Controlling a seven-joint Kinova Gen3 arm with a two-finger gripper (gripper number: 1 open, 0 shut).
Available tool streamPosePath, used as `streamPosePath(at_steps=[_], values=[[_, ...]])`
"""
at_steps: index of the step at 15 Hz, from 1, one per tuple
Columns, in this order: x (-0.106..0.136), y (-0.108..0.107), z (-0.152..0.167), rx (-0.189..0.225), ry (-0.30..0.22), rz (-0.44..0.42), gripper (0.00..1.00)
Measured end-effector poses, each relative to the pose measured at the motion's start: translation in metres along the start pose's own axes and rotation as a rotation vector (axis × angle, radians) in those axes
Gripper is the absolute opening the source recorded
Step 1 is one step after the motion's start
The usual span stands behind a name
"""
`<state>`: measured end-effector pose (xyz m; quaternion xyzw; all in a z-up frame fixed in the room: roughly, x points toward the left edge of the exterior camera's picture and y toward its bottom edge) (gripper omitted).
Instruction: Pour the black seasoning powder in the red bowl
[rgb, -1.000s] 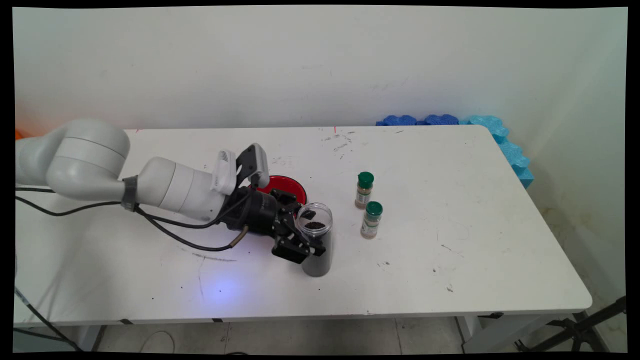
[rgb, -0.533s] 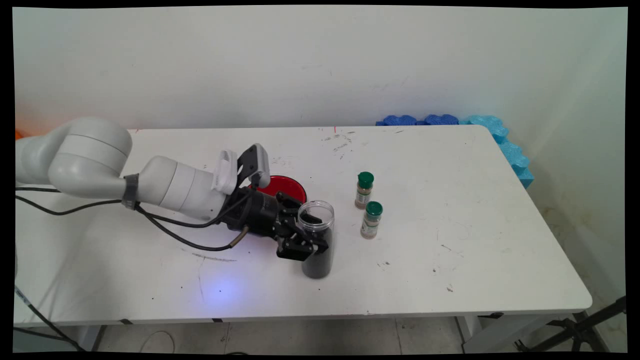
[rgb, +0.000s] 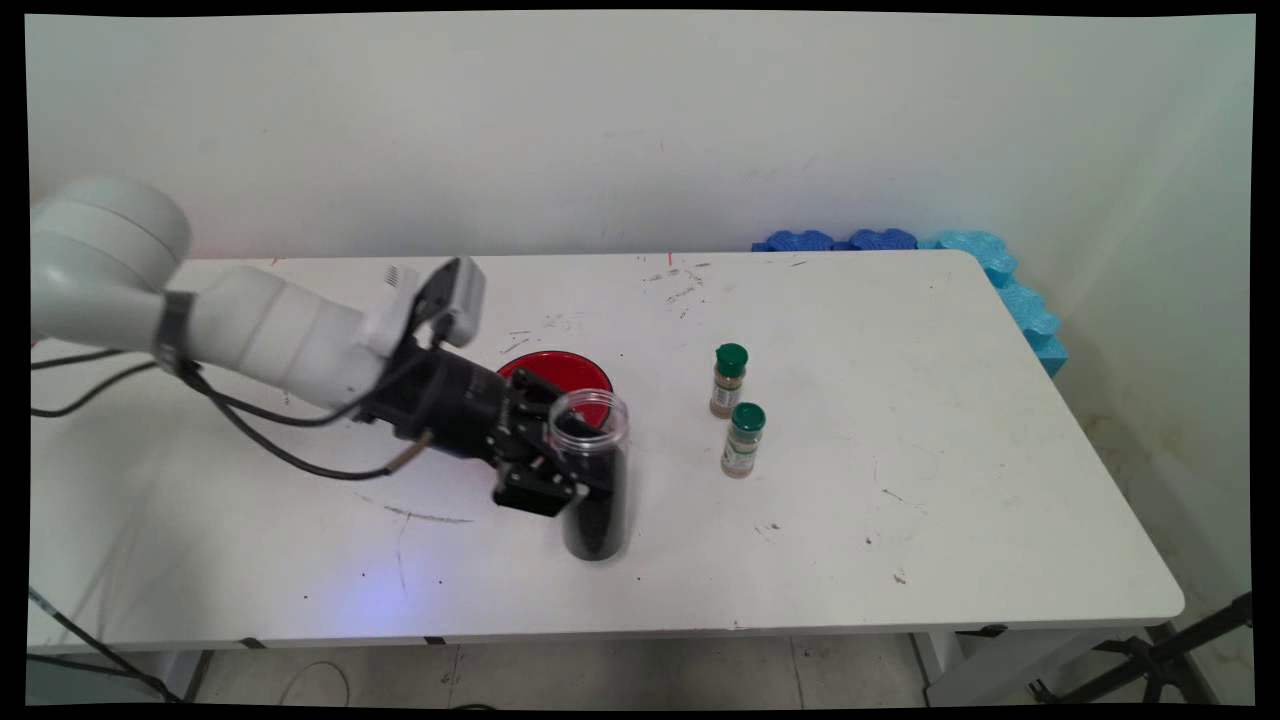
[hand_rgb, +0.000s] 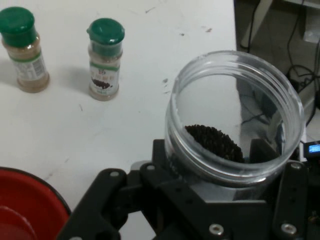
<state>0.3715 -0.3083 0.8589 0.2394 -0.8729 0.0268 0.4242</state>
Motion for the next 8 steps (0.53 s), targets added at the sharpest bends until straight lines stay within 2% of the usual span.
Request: streamPosePath(at_steps=[8], values=[[0.022, -0.006, -0.065, -0.033, 0.015, -0.034, 0.00]])
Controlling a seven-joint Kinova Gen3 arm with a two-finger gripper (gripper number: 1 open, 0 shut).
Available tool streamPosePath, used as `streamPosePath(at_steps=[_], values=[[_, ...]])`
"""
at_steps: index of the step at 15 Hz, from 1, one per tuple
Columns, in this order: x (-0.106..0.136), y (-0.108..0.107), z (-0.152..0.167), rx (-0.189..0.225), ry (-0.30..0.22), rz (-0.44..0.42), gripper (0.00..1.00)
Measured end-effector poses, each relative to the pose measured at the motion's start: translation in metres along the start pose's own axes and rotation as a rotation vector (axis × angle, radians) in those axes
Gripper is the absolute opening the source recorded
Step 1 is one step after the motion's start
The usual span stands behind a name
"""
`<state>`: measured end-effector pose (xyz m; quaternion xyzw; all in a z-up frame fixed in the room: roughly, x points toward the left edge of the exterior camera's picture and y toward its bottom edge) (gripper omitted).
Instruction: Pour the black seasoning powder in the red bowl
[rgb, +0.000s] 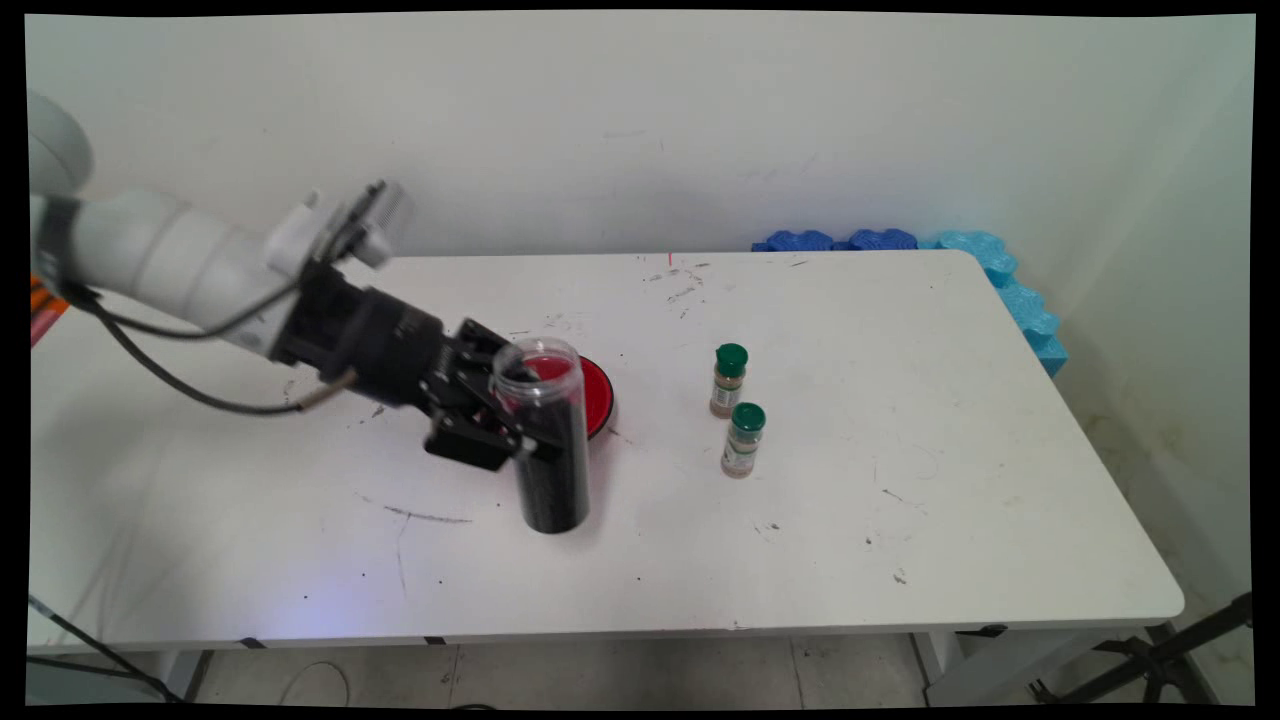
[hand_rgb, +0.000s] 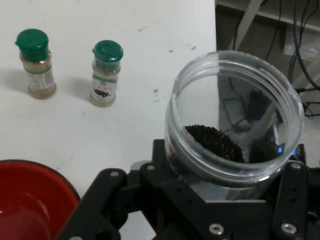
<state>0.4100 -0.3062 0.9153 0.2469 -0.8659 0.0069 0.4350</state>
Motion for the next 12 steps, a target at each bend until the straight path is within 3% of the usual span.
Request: streamPosePath(at_steps=[6, 12], values=[[0.023, -0.013, -0.047, -0.005, 0.001, -0.067, 0.00], [0.036, -0.025, -0.072, -0.010, -0.036, -0.189, 0.00]])
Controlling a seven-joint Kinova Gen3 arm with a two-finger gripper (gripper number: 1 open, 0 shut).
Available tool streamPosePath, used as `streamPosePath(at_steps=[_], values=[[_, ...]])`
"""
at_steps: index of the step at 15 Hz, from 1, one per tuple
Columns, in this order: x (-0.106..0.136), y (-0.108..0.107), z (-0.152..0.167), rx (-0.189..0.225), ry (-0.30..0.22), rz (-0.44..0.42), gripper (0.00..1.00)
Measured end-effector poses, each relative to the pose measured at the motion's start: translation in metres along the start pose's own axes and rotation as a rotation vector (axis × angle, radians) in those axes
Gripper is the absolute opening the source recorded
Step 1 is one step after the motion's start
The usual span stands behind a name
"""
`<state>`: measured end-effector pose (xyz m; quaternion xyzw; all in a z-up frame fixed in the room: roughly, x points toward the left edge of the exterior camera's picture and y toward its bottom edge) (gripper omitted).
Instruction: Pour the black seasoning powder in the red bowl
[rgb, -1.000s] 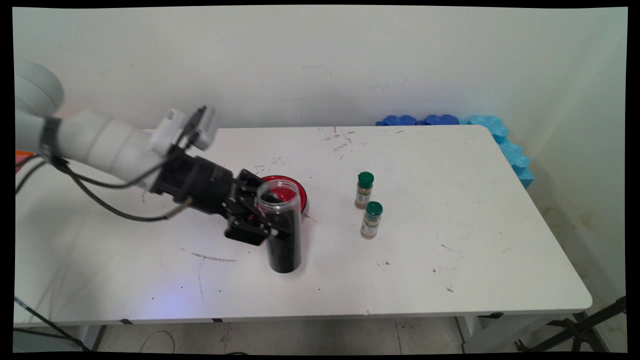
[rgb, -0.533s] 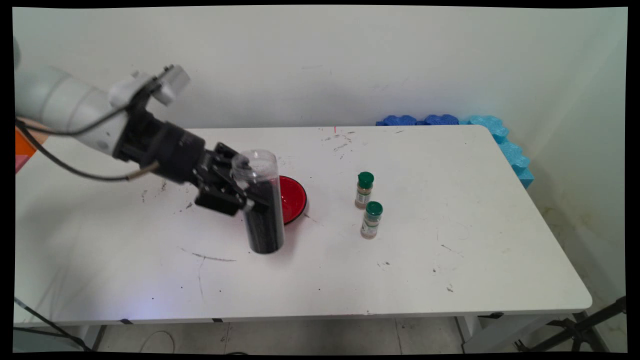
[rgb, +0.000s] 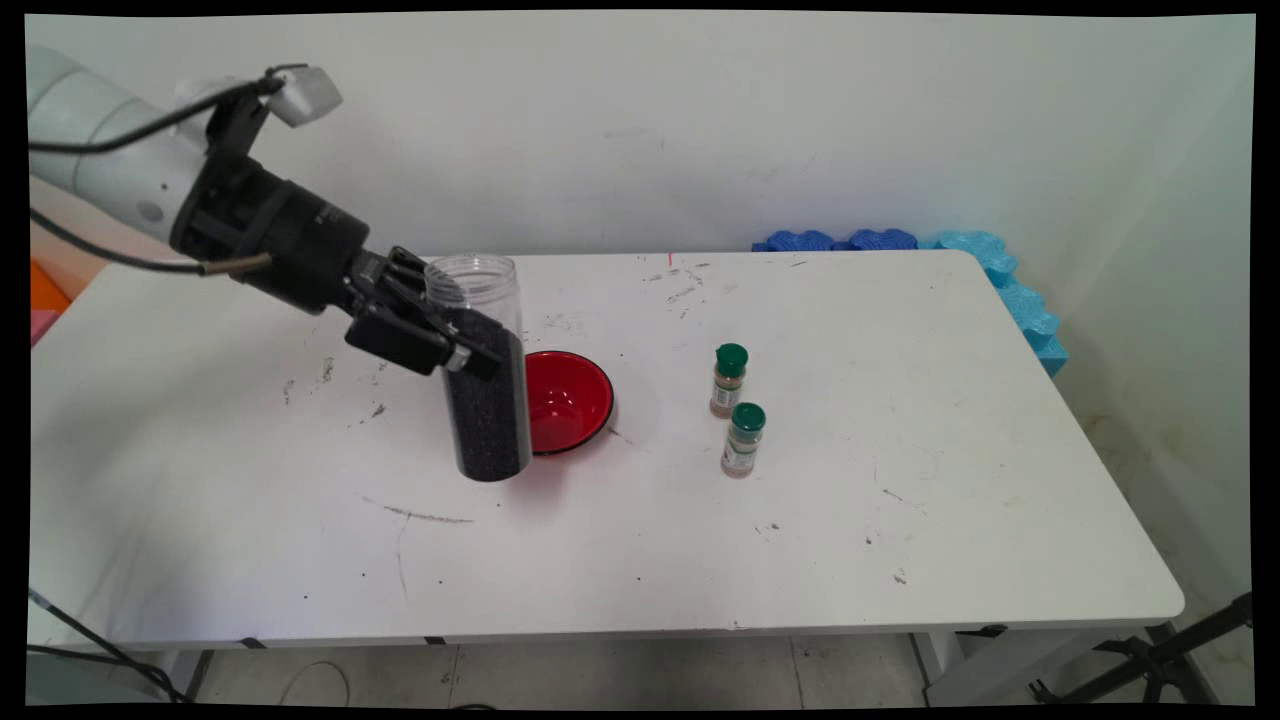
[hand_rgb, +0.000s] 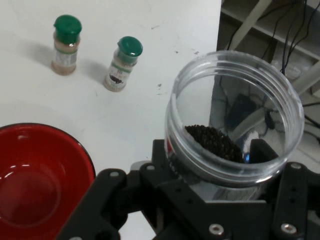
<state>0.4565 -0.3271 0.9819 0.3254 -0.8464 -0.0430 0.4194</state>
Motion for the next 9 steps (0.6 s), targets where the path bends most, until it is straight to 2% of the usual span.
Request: streamPosePath(at_steps=[4, 9], values=[[0.014, -0.007, -0.008, -0.006, 0.022, -0.070, 0.00], [0.015, -0.011, -0.010, -0.022, 0.003, -0.187, 0.00]])
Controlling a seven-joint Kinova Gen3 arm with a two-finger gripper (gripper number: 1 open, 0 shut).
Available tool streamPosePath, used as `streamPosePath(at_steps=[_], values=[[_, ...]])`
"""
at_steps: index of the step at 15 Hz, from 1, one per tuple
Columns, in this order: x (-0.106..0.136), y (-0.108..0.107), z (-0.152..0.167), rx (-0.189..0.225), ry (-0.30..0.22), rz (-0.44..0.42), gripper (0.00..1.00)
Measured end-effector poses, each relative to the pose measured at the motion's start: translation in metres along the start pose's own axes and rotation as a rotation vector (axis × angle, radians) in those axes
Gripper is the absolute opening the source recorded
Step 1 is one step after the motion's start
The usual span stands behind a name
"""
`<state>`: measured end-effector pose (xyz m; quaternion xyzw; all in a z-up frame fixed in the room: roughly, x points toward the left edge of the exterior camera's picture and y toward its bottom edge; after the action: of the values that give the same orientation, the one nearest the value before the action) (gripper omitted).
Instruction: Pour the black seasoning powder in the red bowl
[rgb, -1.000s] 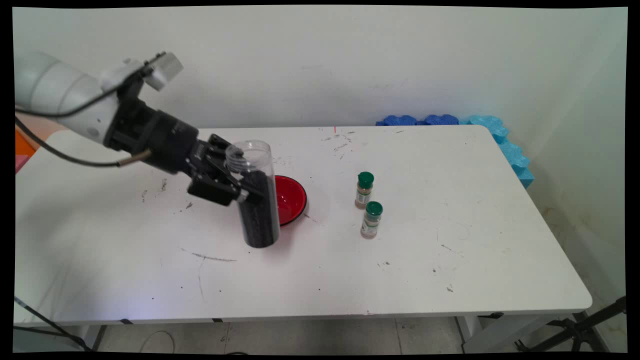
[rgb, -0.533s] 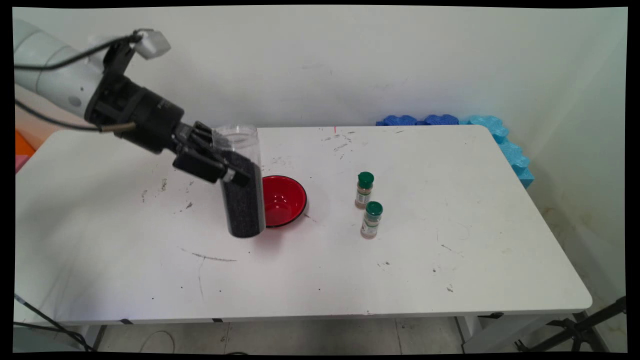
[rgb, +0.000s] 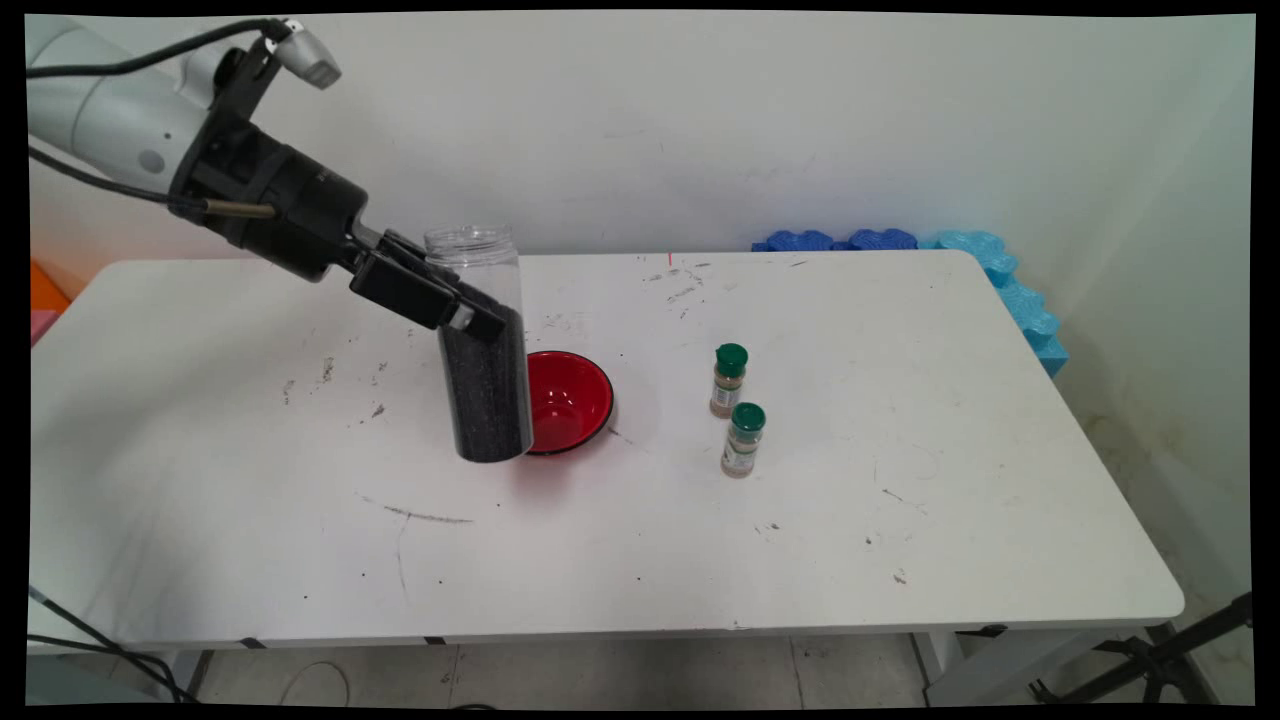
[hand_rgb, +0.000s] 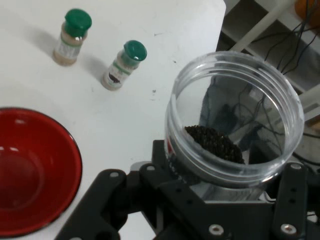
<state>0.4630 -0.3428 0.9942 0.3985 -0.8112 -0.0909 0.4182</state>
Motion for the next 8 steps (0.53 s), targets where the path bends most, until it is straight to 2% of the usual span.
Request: streamPosePath(at_steps=[8], values=[[-0.0036, -0.0086, 0.0090, -0.016, -0.023, -0.168, 0.00]])
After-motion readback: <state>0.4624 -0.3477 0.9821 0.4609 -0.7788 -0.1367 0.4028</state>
